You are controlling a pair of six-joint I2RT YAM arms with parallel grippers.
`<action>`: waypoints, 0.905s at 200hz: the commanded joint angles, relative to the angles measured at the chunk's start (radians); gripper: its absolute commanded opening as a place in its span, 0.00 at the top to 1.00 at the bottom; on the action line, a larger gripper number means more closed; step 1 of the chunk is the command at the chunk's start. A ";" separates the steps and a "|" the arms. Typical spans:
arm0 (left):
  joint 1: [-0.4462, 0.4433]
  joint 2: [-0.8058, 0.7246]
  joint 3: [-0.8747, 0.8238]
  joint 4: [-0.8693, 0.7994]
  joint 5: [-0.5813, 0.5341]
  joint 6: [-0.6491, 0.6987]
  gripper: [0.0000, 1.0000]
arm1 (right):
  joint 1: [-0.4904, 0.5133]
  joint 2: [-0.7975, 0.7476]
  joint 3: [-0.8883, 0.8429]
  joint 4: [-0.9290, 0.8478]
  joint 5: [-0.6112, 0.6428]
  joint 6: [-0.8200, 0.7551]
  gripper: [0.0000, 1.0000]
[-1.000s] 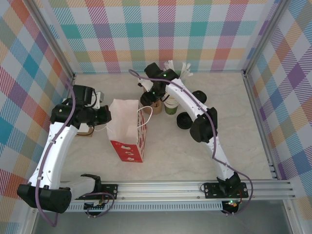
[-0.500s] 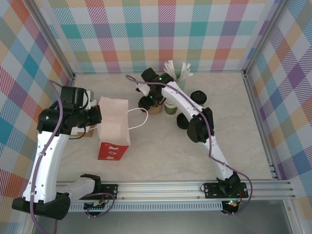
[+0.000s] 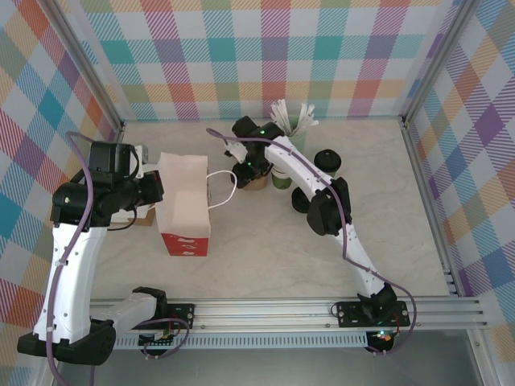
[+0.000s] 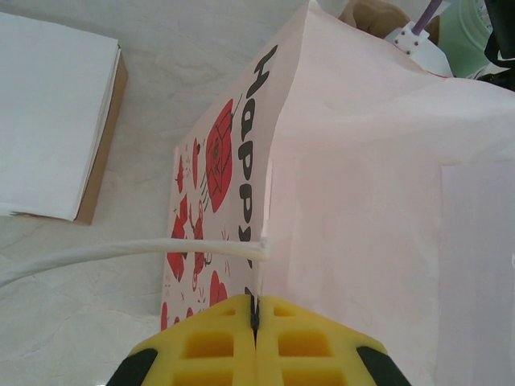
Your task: Pack the takeout coffee
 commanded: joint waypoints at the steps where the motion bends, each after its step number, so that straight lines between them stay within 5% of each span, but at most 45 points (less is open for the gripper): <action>1: -0.008 -0.019 0.023 -0.009 0.008 -0.004 1.00 | 0.016 -0.014 0.017 -0.092 -0.034 -0.005 0.47; 97: -0.007 -0.032 0.007 0.008 0.023 -0.007 1.00 | 0.059 -0.256 -0.286 -0.070 -0.118 0.032 0.45; 181: -0.007 -0.080 -0.038 0.043 0.070 -0.073 1.00 | 0.036 -0.209 -0.143 -0.065 0.051 -0.236 0.33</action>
